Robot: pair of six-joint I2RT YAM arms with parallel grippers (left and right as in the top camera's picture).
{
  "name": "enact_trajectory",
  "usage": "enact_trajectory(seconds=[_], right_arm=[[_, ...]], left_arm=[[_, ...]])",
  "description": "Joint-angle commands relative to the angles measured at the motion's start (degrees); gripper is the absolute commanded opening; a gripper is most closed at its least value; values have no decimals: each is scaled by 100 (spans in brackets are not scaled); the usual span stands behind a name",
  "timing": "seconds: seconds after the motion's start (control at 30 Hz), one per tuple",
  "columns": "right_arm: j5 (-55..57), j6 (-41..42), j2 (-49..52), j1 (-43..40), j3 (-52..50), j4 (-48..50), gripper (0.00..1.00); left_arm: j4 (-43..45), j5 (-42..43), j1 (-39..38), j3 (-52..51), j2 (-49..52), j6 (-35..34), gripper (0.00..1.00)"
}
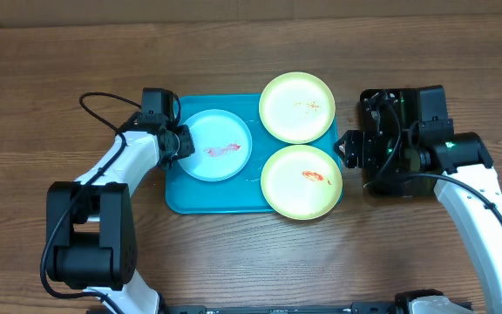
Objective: Clean dirty plates on tray and stack at the side
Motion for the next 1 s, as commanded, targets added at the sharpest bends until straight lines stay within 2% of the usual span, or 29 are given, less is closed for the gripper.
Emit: enact_trajectory(seconds=[0.0,0.13,0.2,0.23,0.27,0.33,0.5,0.63,0.83,0.97], right_arm=[[31,-2,-50,-15,103,15,78],[74,-2,-50,-15,103,15,77],[94,0,-50,-15,103,15,77],[118,-2,-50,-15,103,15,77],[146,0,-50,-15,103,15,76],[216,37,-50,-15,103,15,70],[1381,1495,-50,-17,118,129,63],[1816,1982,-46,-133,275,146,61],[2135,1823,505,-748,828,52,61],[2127,1298,1305,-1141,1467,-37,55]], left_arm=[[87,-26,-74,-129,59,55,18],[114,-63,-74,-138,59,52,17],[107,-61,-74,-138,59,55,11],[105,-61,-74,-138,59,52,4],[103,-61,-74,-138,59,52,4],[101,-63,-74,-138,59,52,4],[52,-66,-74,-138,59,-26,4],[7,-68,-74,-138,59,-81,4],[-4,-103,-72,-138,59,-79,4],[-4,-101,-72,-138,59,-79,4]])
